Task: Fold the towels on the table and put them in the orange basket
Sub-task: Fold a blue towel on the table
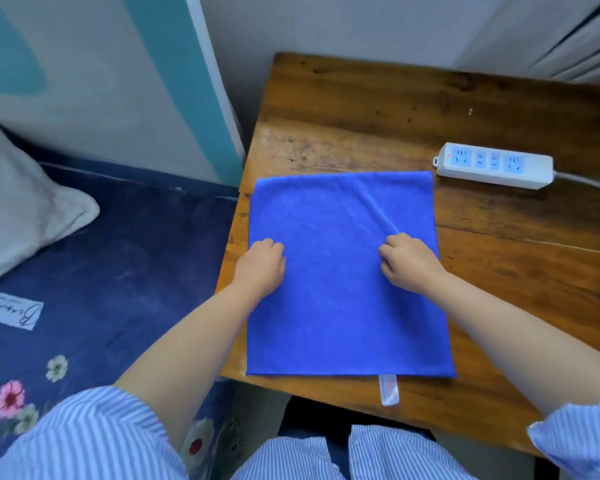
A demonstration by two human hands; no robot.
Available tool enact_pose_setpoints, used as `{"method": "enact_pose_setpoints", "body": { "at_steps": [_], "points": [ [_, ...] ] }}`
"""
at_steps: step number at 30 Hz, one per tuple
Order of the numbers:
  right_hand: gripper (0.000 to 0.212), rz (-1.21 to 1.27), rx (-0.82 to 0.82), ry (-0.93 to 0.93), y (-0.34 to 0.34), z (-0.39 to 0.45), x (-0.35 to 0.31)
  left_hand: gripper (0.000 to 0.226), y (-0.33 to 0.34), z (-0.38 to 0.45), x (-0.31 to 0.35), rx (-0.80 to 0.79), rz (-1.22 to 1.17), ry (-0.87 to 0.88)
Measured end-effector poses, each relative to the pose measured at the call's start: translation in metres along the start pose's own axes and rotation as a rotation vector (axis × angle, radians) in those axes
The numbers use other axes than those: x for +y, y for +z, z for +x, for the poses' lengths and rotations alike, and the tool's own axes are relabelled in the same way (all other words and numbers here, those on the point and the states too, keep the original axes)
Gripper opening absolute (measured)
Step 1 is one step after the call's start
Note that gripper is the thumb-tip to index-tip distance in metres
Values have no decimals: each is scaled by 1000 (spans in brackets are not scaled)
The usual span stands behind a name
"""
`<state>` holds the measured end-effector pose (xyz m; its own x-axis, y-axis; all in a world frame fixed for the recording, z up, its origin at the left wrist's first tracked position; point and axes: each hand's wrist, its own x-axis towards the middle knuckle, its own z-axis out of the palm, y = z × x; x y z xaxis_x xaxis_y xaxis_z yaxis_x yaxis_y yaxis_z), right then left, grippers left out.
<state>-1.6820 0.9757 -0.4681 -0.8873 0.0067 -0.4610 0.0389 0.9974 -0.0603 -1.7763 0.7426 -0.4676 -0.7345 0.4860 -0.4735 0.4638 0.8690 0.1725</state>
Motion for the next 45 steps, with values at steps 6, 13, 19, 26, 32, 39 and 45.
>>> {"method": "enact_pose_setpoints", "body": {
  "at_steps": [6, 13, 19, 26, 32, 39, 45],
  "points": [
    [22, 186, 263, -34, -18, 73, 10, 39, -29, 85, -8, 181, -573, -650],
    [39, 274, 234, 8, -14, 117, 16, 39, -27, 116, -39, 144, -763, -690],
    [32, 297, 344, -47, -7, 119, 17, 31, -21, 116, -28, 149, -1214, -775],
    [33, 306, 376, -50, -6, 121, 17, 19, -26, 122, -5, 368, -1436, -956],
    [32, 326, 370, -43, -7, 120, 17, 19, -18, 122, 2, 263, -1413, -910],
    [32, 333, 380, -52, -6, 120, 18, 40, -25, 131, 10, 264, -1478, -1045],
    [29, 331, 395, -78, -4, 120, 21, 27, -37, 144, 10, 288, -1625, -1184]
  ]
}}
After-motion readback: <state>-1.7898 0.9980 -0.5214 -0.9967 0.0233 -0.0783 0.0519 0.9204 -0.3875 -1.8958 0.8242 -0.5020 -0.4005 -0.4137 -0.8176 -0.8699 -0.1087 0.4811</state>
